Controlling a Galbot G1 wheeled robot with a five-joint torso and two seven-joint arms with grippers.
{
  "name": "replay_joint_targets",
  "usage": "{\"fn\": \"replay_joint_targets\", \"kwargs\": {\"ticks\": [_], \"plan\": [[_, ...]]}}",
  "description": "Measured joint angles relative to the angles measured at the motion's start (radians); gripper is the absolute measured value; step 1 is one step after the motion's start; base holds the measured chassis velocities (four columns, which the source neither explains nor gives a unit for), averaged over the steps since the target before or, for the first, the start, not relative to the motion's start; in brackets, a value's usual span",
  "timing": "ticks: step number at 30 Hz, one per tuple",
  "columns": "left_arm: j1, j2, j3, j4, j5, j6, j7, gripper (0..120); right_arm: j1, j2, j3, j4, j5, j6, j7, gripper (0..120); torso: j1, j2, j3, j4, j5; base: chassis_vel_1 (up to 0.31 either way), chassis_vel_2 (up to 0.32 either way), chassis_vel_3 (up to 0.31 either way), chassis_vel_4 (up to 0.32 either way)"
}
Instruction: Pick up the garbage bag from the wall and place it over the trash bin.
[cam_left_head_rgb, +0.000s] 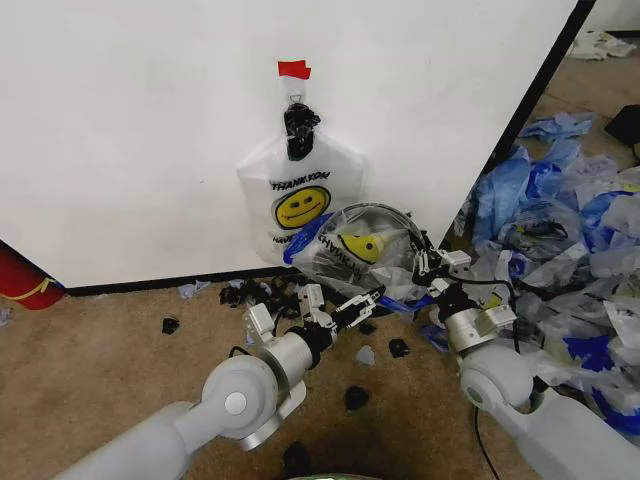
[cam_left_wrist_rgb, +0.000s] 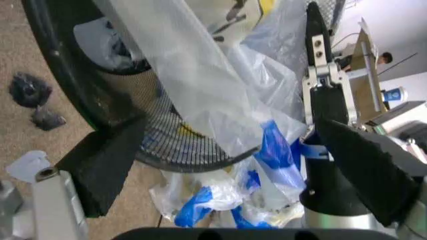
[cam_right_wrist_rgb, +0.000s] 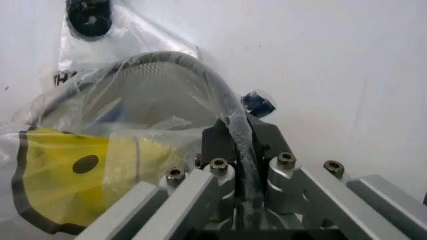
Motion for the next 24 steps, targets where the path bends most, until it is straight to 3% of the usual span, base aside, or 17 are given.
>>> {"fn": "replay_joint_targets", "kwargs": {"ticks": [21, 24], "plan": [[-0.024, 0.008, 0.007, -0.012, -0.022, 0.004, -0.032, 95, 0.025, 0.001, -0.019, -0.031, -0.085, 0.017, -0.017, 0, 0.0, 0.0, 0.0, 0.0001, 0.0, 0.0, 0.0, 0.0, 0.0], [-0.033, 0.008, 0.011, -0.009, -0.025, 0.004, -0.039, 88, 0.017, 0.003, -0.019, -0.029, -0.088, 0.017, -0.021, 0, 0.0, 0.0, 0.0, 0.0001, 0.0, 0.0, 0.0, 0.0, 0.0]]}}
